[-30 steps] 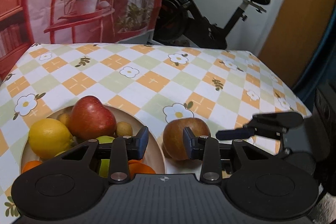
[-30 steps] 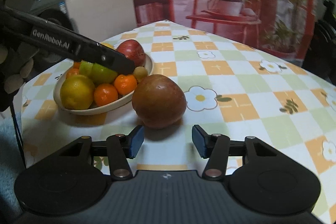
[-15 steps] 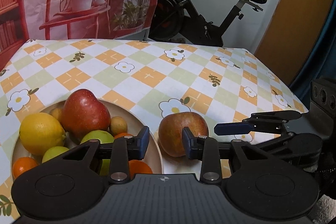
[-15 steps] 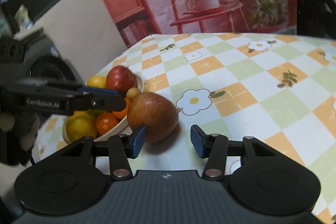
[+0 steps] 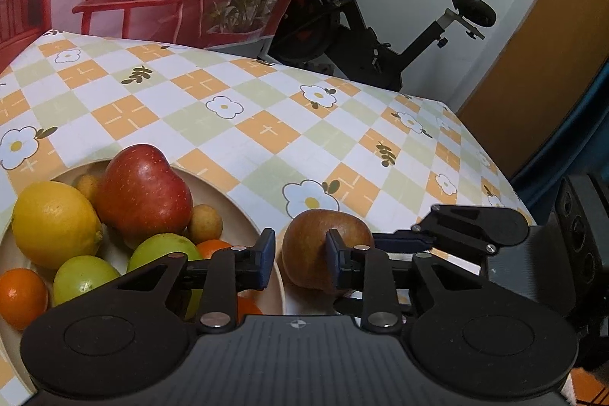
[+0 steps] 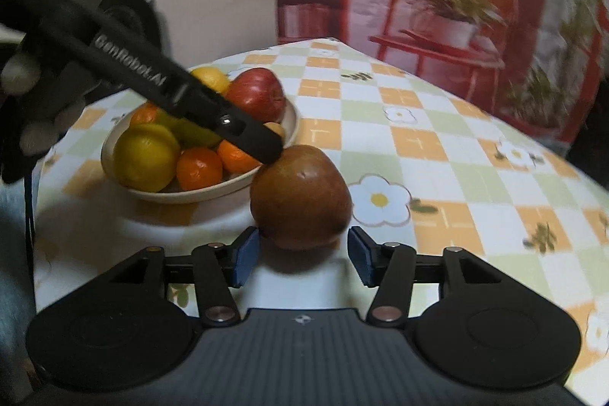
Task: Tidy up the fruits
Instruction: 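Close the left gripper on the red-brown apple beside the plate, then lift the red-brown apple with the left gripper and carry it over the plate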
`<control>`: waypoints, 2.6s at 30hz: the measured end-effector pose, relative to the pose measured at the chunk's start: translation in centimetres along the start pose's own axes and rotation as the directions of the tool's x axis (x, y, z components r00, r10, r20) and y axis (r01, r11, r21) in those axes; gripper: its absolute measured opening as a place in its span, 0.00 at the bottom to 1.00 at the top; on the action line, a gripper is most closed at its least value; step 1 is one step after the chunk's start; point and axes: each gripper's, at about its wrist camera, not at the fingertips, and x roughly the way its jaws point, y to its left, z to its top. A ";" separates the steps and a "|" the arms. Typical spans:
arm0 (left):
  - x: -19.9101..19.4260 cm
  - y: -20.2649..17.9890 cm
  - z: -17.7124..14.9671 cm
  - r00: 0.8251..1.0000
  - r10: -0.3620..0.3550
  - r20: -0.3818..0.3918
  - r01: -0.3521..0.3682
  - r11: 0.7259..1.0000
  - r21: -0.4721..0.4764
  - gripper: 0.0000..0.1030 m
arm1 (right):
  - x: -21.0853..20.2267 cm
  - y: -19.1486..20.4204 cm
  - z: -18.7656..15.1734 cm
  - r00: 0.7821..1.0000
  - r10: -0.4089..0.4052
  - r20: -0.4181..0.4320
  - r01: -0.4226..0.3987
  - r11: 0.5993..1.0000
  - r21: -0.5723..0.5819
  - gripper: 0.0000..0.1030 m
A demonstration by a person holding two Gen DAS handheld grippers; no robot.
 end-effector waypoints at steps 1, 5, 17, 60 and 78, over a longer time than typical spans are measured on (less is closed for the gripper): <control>0.0 -0.1 0.0 1.000 0.000 -0.003 0.000 1.000 0.005 0.28 | 0.2 0.0 0.1 1.000 0.004 0.000 -0.004 1.000 -0.019 0.54; 0.1 -0.2 -0.2 1.000 -0.012 -0.011 0.012 1.000 0.013 0.28 | 0.6 -0.5 0.2 1.000 0.019 0.002 -0.019 0.999 -0.034 0.55; 0.5 -0.1 0.3 0.999 -0.024 -0.022 0.023 1.000 -0.011 0.28 | 1.2 -1.2 0.2 1.000 0.025 0.016 -0.025 1.000 -0.005 0.56; 0.9 -0.4 0.7 0.998 -0.031 -0.055 0.029 0.999 -0.028 0.30 | 1.1 -1.5 -0.3 0.999 0.010 0.036 -0.011 0.999 0.033 0.56; 1.1 -0.5 0.9 0.998 -0.024 -0.060 0.022 0.999 -0.028 0.33 | 1.6 -1.6 -0.1 0.999 0.021 0.042 -0.022 0.999 0.036 0.57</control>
